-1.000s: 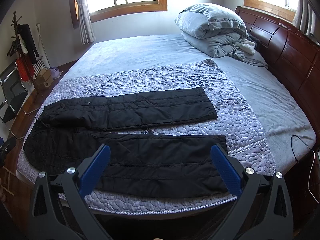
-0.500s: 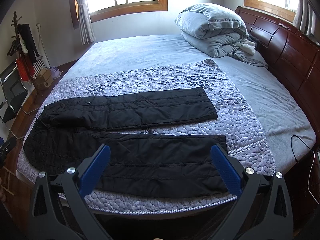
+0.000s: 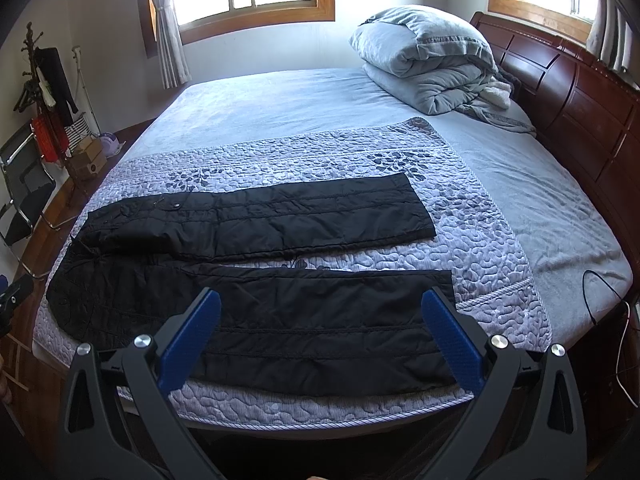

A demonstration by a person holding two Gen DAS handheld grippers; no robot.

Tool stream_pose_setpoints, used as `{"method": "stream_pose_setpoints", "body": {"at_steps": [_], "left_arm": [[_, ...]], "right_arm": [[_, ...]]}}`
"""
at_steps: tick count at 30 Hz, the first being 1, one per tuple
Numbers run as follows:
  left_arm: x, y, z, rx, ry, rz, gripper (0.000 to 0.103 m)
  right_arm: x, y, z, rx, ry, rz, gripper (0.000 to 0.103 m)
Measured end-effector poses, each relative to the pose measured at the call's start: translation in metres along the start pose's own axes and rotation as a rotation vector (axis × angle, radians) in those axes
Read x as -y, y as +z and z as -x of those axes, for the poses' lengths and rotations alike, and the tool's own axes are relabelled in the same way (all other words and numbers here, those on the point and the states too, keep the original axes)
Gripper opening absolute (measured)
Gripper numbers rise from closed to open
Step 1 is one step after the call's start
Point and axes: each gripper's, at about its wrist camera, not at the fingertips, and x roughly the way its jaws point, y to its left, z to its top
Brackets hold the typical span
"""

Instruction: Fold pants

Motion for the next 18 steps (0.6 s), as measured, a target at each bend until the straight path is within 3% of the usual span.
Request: {"method": "stream_pose_setpoints", "body": {"at_steps": [18], "left_arm": [[0.0038, 0.0045, -0.0026, -0.004, 0.0, -0.005, 0.099]], "right_arm": [[0.0009, 0.0009, -0.002, -0.003, 0.003, -0.001, 0.101]]}}
